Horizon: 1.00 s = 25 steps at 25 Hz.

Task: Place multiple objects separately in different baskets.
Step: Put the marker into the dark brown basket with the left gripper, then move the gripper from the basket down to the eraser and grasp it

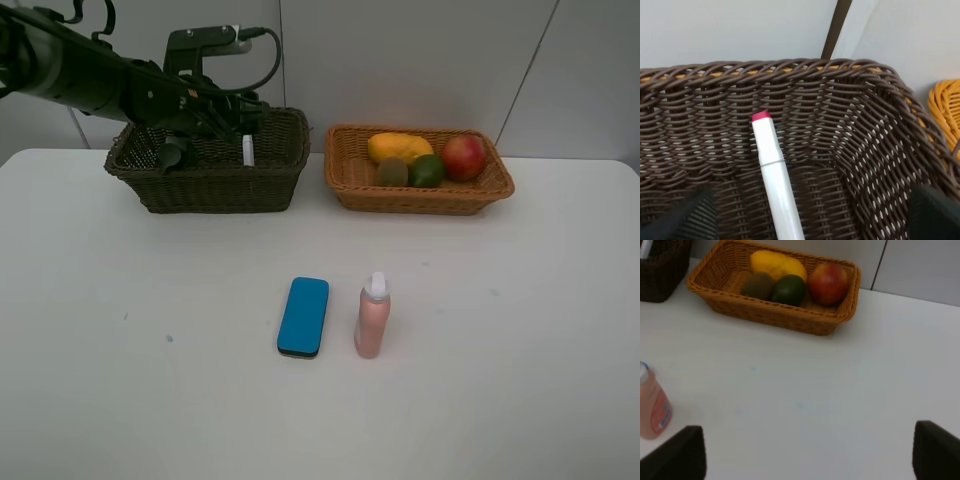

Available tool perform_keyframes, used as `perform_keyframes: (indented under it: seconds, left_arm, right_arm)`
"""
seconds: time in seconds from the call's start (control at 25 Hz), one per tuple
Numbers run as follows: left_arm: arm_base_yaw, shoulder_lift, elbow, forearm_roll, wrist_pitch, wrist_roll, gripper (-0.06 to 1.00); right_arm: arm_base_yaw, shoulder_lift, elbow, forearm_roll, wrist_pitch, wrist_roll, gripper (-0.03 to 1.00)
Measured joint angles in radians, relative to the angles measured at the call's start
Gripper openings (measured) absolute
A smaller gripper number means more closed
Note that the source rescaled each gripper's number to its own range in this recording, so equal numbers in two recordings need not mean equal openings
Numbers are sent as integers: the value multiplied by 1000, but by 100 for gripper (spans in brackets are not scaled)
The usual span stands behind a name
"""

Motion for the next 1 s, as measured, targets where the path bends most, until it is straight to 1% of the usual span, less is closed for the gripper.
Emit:
perform_keyframes:
  seconds: [0.4,0.64,0.76,1.0]
  left_arm:
    - [-1,0,0,0,-19,-6,100]
    - [-29,-30,-1,0,-5,-8,100]
    - [-51,-57,-2,0,38,-17,100]
    - [-91,-108,-2,0,163,-49,100]
  right_arm:
    - [0,0,0,0,0,0,100]
    - [0,0,0,0,0,0,100]
    - [0,0,0,0,0,0,100]
    - [0,0,0,0,0,0,100]
